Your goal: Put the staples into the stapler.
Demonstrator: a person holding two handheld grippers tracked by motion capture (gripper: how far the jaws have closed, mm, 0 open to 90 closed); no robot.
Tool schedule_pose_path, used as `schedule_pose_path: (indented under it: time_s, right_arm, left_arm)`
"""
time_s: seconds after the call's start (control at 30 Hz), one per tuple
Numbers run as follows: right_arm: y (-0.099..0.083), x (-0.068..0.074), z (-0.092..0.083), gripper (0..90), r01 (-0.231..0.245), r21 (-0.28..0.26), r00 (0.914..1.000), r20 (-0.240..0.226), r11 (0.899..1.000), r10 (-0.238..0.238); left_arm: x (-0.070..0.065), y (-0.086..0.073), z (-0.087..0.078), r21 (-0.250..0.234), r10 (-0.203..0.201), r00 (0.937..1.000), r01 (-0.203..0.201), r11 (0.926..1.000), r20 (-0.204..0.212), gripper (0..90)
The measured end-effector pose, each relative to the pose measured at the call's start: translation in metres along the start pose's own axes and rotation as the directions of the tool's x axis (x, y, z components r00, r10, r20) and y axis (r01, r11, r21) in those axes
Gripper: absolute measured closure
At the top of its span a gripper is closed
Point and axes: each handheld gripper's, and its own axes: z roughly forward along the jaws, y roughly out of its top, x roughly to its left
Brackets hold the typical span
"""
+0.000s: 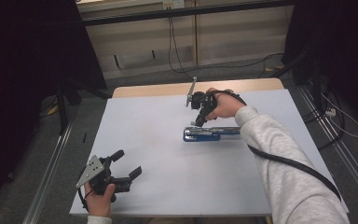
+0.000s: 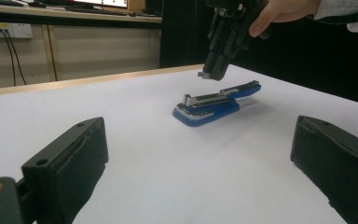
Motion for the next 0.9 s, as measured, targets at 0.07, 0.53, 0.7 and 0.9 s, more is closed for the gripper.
schedule_pose_path:
  time_s: [0.07,0.53,0.7,0.9]
  right_arm:
    - [-0.001,0.0,0.001,78.4,-0.003,-0.004,1.0,-0.002,1.0,0.003]
    - [0.005,0.0,0.009,78.4,-0.006,-0.018,1.0,-0.005,1.0,0.006]
    - [0.01,0.001,0.012,78.4,-0.006,-0.017,0.9999,-0.011,1.0,0.006]
    - [0.015,0.0,0.013,78.4,0.006,-0.015,0.9999,-0.009,1.0,-0.006]
  left_arm:
    - [0.0,0.0,0.0,-0.002,-0.001,1.0,0.001,1.0,0.0,3.9]
    - [0.0,0.0,-0.002,-0.003,0.006,1.0,-0.006,1.0,-0.006,3.9]
    - [0.0,0.001,-0.002,-0.004,0.006,0.9999,-0.006,1.0,-0.009,3.9]
    - [0.0,0.0,-0.002,-0.002,0.005,0.9999,-0.005,1.0,-0.009,4.1]
